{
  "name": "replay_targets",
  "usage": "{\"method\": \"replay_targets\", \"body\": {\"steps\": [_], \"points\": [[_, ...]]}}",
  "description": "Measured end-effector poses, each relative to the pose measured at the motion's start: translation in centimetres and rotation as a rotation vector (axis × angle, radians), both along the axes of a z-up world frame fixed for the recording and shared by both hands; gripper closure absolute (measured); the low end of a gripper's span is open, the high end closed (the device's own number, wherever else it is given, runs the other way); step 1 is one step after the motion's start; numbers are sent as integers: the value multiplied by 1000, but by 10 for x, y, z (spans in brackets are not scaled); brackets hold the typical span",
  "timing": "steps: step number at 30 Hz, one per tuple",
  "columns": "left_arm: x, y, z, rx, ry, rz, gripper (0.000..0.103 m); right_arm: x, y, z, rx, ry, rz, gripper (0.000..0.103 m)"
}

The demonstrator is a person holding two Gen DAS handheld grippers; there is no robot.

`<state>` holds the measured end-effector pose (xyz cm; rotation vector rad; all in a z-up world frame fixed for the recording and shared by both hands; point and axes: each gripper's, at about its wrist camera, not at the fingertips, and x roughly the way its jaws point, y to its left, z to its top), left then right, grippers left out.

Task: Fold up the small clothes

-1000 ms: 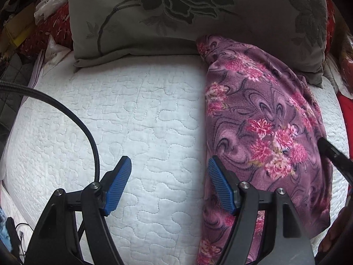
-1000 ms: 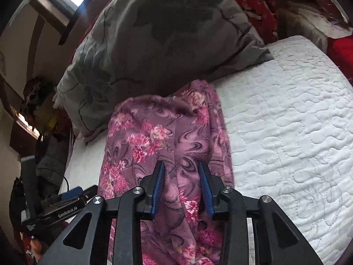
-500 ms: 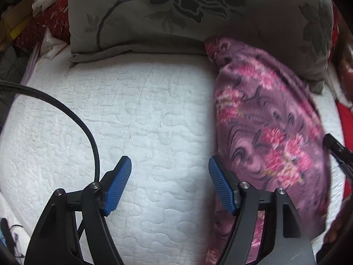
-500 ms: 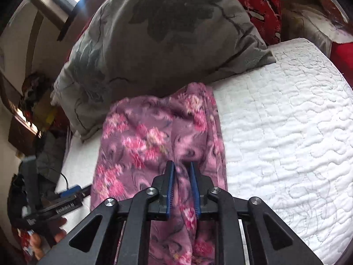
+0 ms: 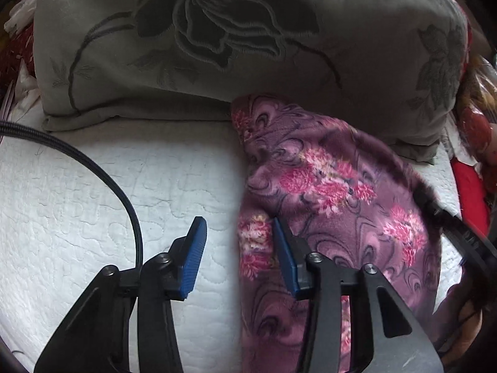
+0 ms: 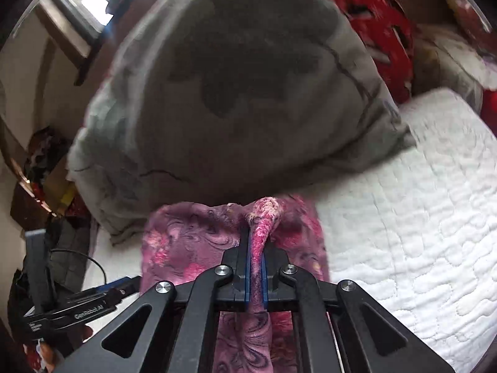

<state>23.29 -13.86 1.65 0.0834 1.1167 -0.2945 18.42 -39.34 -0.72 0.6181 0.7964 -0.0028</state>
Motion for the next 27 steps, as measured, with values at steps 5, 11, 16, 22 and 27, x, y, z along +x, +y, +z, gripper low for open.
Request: {"method": "replay_targets", "body": {"steps": [5,11,16,22,27], "points": [[-7,-2,7,29,-32,-8,60,-1,-3,-9,-1,53,-15,90],[-36,6,8,47,-62,-5,60,-39,4,10,15,-15,43,88],[-60,1,8,82,-78,-12,60,-52,15,-4,-116,83,82,88],[-81,2,13,99,-86,-17,60,-93,17,22,-77,1,122,86],[-105,3,12,100,-73,-7,60,-104,38,6,-127,67,187,86]]}}
